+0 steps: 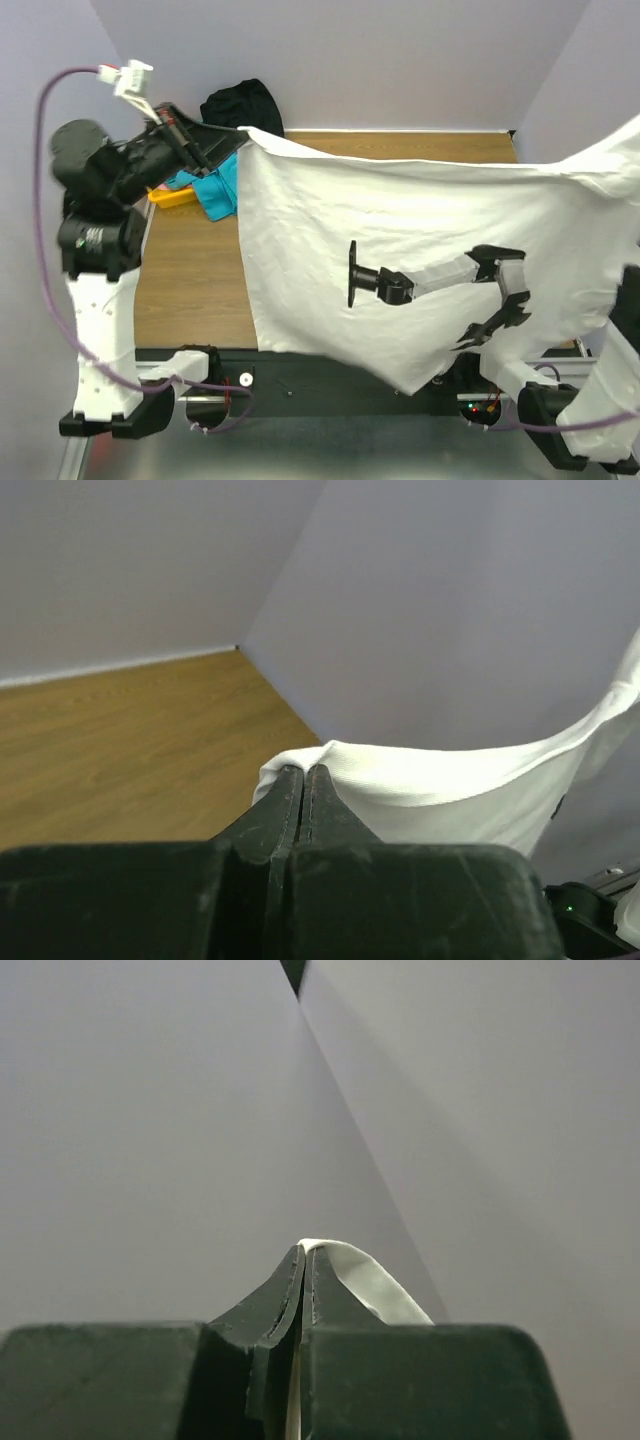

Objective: Fold and stack the t-shirts
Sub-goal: Flatten the tshirt out, then fold the tshirt

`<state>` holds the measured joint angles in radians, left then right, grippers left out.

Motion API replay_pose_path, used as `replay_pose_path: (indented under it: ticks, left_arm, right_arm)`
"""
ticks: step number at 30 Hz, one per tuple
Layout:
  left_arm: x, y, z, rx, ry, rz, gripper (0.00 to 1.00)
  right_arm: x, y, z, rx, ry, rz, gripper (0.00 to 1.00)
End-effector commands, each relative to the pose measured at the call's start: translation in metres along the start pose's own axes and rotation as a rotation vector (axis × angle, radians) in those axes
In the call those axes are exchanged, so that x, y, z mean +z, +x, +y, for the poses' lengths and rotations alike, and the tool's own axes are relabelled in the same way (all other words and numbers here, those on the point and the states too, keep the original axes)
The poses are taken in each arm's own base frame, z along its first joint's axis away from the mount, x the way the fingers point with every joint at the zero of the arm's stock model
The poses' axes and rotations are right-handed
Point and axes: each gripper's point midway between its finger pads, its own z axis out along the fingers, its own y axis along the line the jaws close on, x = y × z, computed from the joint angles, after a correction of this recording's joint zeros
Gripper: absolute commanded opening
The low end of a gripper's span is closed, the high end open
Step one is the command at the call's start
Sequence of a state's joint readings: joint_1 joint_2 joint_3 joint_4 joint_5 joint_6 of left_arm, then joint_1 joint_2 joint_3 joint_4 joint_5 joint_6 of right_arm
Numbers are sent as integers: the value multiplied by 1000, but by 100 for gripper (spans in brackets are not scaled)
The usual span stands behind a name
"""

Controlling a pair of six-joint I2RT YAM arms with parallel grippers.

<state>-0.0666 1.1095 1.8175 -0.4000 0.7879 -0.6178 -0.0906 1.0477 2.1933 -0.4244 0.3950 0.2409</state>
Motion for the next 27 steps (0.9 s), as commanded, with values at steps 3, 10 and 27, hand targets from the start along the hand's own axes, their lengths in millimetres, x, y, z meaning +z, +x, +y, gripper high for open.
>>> replay_pose_path:
  ticks: [3, 10, 27]
  left_arm:
    - [47, 70, 110, -123, -112, 151, 0]
    - [80, 160, 220, -174, -247, 319, 0]
    - [123, 268, 354, -225, -372, 522, 0]
  right_arm:
    - [29, 183, -29, -83, 75, 358, 0]
    - [13, 364, -61, -94, 80, 663, 0]
    - [-37, 566, -100, -161, -4, 1065, 0]
